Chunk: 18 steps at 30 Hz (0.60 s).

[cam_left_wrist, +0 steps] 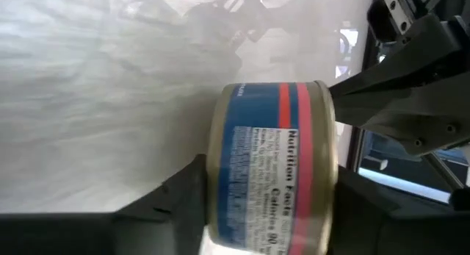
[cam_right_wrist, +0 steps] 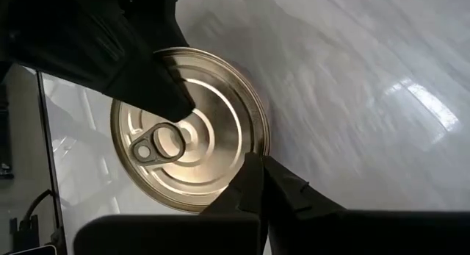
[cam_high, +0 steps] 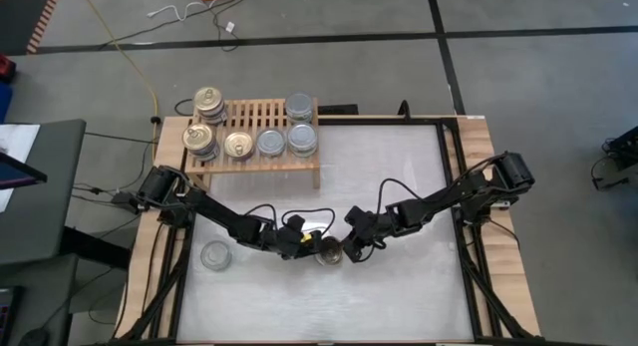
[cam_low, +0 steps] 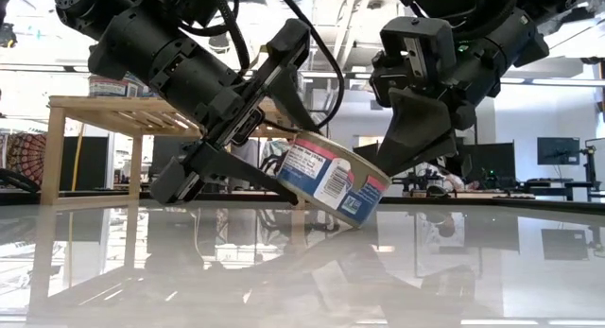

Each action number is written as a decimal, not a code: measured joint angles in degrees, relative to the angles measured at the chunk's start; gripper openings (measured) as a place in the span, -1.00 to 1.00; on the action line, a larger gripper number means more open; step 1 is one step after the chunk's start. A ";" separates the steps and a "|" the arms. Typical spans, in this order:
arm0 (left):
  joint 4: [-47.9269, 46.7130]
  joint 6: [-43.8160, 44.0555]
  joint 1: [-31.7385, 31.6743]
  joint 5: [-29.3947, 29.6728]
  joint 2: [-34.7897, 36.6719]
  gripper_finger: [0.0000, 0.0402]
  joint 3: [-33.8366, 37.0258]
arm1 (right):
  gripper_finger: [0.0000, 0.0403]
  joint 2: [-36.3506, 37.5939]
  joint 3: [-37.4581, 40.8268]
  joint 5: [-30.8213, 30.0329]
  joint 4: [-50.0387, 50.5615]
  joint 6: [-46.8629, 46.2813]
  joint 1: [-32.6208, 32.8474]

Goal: Stack canned seafood by type on shelf
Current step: Stack the blue tuna can on top of the bottom right blue tuna can on the shelf

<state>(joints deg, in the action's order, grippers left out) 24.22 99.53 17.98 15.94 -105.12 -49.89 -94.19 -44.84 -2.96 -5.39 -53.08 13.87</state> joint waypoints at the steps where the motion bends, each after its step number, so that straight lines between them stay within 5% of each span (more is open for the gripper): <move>1: -0.18 0.10 0.00 0.02 0.00 -0.01 0.02 | -0.87 0.00 0.00 -0.02 0.00 0.00 0.00; 10: -0.54 -0.70 0.00 0.00 0.00 -0.09 -0.04 | -0.83 0.26 0.00 -0.02 1.27 1.00 -0.85; 18: -0.03 -1.75 0.43 1.51 0.09 -0.09 0.01 | -0.63 6.92 0.00 -1.48 12.14 3.53 -2.74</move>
<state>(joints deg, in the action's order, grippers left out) 24.18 97.77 18.40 17.45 -105.03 -49.88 -87.28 -44.84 -4.44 6.76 -49.55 11.13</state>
